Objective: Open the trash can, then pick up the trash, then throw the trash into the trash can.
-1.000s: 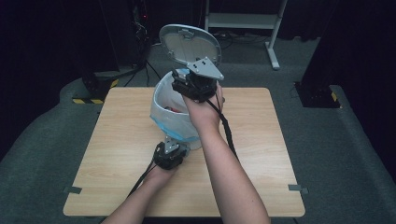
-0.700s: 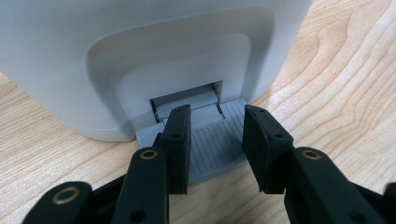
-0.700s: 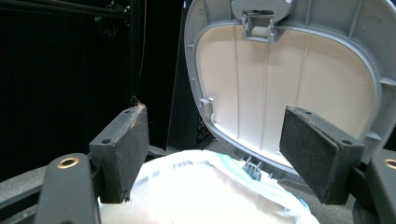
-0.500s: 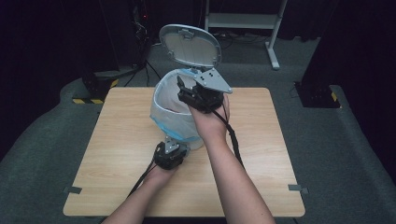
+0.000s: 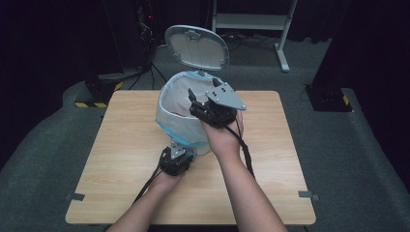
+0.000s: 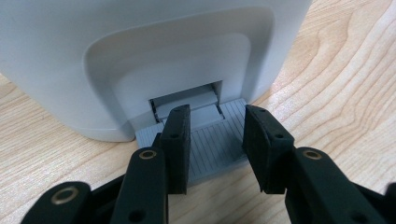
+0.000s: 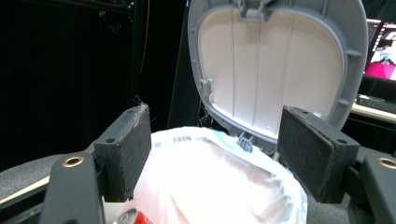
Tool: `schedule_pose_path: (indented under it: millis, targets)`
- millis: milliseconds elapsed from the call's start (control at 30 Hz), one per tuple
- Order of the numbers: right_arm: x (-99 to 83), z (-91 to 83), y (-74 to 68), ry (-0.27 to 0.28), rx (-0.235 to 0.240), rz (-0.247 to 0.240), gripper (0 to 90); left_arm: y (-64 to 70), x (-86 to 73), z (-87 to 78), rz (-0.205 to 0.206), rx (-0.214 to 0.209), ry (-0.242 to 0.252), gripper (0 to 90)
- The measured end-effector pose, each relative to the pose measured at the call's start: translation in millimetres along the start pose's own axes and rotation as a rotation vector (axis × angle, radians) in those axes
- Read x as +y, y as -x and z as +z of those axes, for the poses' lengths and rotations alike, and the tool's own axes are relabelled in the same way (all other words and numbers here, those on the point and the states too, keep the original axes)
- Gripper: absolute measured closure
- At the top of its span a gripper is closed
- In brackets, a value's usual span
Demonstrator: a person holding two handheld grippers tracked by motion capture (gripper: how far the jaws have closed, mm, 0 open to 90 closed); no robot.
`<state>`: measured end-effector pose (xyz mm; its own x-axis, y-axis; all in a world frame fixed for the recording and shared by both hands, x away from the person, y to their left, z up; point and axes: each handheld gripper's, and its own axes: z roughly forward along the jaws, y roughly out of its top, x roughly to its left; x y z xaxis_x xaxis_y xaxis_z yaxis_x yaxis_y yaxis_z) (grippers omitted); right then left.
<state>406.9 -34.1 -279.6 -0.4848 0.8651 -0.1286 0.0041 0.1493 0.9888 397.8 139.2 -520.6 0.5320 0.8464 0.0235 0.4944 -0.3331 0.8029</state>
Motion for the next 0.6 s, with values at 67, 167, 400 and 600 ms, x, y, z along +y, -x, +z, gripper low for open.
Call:
schedule_pose_path:
  millis: [67,167,400,600]
  targets:
    - [-3.7,-2.0,1.1,-0.006,0.003,0.000,26.1,-0.2,0.2,0.0,0.001,0.000,0.001,61.7]
    - [-9.6,-5.8,3.0,-0.017,0.003,-0.002,26.1,-0.4,0.2,0.1,0.001,-0.001,0.001,61.6]
    - [-28.9,-17.1,6.6,-0.045,-0.008,-0.003,26.1,-1.1,0.3,0.2,-0.003,-0.009,-0.002,61.6]
    - [-63.9,-33.6,8.3,-0.089,-0.007,-0.007,26.0,-0.6,0.0,0.3,0.002,-0.002,0.003,61.7]
